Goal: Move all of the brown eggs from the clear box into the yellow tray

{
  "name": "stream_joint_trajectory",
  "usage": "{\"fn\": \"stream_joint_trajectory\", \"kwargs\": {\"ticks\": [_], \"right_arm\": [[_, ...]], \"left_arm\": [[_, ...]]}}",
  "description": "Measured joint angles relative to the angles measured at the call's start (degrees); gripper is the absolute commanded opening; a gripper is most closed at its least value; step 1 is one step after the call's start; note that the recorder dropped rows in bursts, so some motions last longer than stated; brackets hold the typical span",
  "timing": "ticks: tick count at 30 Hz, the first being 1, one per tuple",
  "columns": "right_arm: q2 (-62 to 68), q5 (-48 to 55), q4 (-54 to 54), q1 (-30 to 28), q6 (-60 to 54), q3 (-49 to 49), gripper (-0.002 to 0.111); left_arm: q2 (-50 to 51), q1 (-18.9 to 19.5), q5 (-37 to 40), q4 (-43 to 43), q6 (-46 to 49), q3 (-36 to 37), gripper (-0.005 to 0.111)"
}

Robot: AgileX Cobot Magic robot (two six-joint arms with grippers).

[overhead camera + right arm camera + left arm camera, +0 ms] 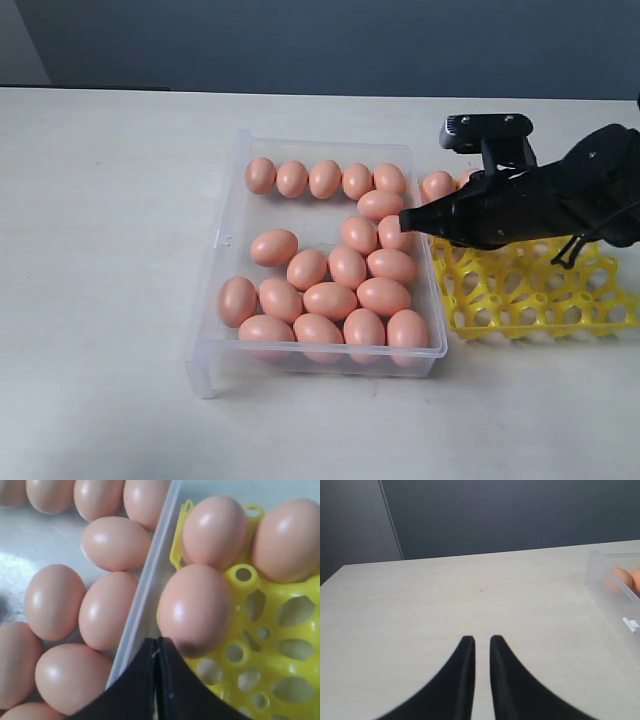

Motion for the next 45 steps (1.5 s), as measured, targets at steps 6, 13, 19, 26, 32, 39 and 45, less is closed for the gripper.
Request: {"fn": "stream_joint_trajectory", "kwargs": {"ticks": [6, 13, 19, 26, 32, 39, 45], "right_arm": [[-0.21, 9.37, -4.84, -5.25, 2.99, -2.08, 0.0], [-0.21, 11.65, -14.33, -6.39, 11.33, -3.77, 0.0], [3.87, 12.27, -15.33, -6.39, 12.12, -4.88, 0.0], [4.28, 8.43, -14.89, -6.39, 12.14, -4.88, 0.0], [4.28, 5.53, -13.46, -6.39, 12.24, -5.01, 0.0], [4.28, 5.85, -12.55, -6.39, 12.24, -8.88, 0.0], [4.28, 14.04, -13.5, -6.5, 12.24, -12.03, 0.0]], "left_arm": [[0.0, 0.0, 0.0, 0.0, 0.0, 0.0, 0.012], [0.0, 0.0, 0.0, 0.0, 0.0, 0.0, 0.012], [0.0, 0.0, 0.0, 0.0, 0.0, 0.0, 0.012], [0.0, 0.0, 0.0, 0.0, 0.0, 0.0, 0.012], [0.0, 0.0, 0.0, 0.0, 0.0, 0.0, 0.012], [0.0, 0.0, 0.0, 0.0, 0.0, 0.0, 0.012], [0.0, 0.0, 0.0, 0.0, 0.0, 0.0, 0.012]]}}
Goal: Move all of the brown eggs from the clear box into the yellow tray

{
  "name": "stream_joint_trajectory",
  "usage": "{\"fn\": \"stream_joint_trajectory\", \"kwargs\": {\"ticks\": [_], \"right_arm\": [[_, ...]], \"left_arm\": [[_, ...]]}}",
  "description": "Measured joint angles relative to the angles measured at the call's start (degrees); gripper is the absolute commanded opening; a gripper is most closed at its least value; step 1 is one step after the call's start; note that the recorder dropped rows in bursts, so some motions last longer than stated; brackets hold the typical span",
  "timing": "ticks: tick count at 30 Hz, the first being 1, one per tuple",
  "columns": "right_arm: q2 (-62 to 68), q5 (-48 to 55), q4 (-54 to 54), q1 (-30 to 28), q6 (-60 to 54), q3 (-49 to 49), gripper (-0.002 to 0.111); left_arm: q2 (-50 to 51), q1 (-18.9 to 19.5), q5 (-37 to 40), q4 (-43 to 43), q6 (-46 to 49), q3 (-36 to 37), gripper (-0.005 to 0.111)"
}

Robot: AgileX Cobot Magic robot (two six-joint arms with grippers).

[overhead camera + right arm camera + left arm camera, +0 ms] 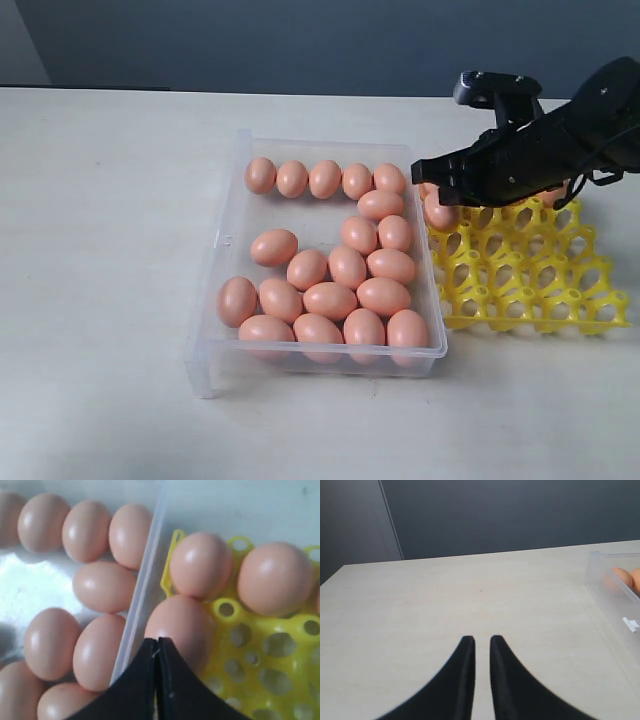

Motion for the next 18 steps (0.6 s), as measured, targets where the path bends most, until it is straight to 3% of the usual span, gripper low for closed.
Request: {"fn": "stream_joint_trajectory", "kwargs": {"ticks": [5, 18], "right_arm": [[0.37, 5.61, -3.42, 0.0, 0.18, -0.23, 0.0], [4.37, 2.9, -5.26, 0.0, 1.21, -0.23, 0.0]], "left_arm": [[0.0, 0.0, 0.0, 0.0, 0.0, 0.0, 0.012], [0.0, 0.0, 0.0, 0.0, 0.0, 0.0, 0.012]]}}
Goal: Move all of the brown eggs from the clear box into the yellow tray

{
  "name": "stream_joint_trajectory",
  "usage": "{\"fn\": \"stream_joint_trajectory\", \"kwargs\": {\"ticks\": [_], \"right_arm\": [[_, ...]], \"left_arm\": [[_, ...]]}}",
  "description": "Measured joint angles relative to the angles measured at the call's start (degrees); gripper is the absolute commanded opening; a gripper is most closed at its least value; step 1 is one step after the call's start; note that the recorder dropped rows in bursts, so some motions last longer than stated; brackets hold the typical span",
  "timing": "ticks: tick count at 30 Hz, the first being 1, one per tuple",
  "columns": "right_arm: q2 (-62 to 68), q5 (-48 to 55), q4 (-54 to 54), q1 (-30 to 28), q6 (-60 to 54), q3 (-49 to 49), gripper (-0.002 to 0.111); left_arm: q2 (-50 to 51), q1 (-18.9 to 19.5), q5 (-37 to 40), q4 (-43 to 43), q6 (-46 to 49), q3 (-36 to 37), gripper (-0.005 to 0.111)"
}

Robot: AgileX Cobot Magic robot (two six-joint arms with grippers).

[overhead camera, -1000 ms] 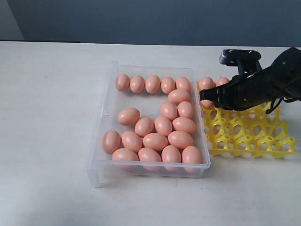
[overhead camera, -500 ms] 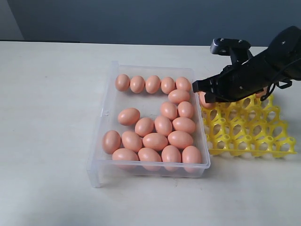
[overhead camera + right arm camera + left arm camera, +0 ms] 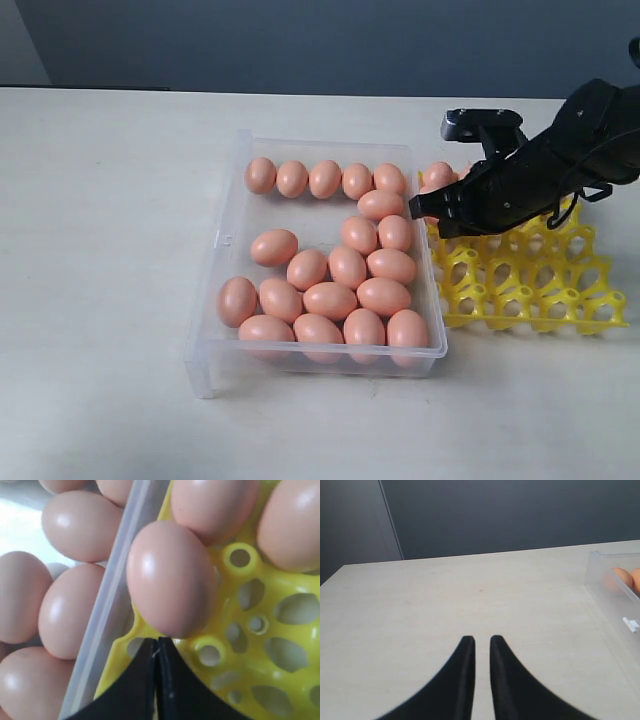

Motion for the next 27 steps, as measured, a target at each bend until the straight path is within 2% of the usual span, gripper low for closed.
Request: {"fn": "stream_joint_trajectory", "kwargs": {"ticks": [27], "right_arm": [[-5.3, -8.74, 0.78, 0.0, 0.04, -0.03, 0.0]], "left_arm": [[0.0, 0.0, 0.0, 0.0, 0.0, 0.0, 0.012]]}}
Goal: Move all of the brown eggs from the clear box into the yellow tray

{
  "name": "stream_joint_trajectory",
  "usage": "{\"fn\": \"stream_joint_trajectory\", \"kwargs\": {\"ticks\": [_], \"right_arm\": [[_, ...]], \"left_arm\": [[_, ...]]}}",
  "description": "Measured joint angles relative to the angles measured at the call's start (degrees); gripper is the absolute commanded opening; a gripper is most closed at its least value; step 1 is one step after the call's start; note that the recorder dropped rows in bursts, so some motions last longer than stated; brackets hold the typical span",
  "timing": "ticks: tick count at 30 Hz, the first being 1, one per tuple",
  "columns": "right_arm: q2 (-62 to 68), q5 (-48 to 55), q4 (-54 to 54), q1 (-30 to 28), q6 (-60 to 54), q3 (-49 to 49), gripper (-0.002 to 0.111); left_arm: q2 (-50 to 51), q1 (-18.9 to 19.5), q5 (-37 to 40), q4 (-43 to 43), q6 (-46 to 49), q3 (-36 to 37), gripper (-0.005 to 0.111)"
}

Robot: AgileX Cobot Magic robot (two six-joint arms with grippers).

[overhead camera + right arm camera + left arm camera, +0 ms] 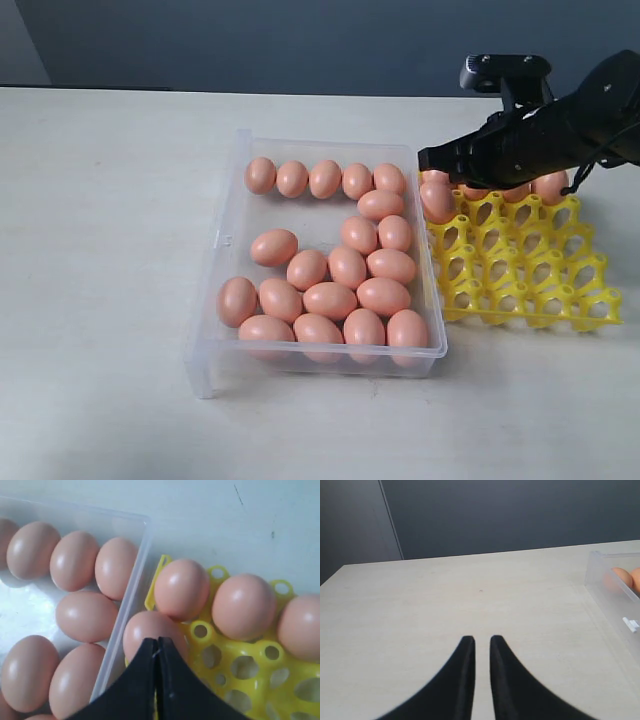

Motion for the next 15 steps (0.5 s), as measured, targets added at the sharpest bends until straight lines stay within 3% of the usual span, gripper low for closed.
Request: {"fn": "stream_joint_trajectory", "kwargs": {"ticks": [15], "right_arm": [[5.59, -3.38, -1.32, 0.0, 0.0, 0.0, 0.0]], "left_arm": [[0.0, 0.0, 0.0, 0.0, 0.0, 0.0, 0.012]]}}
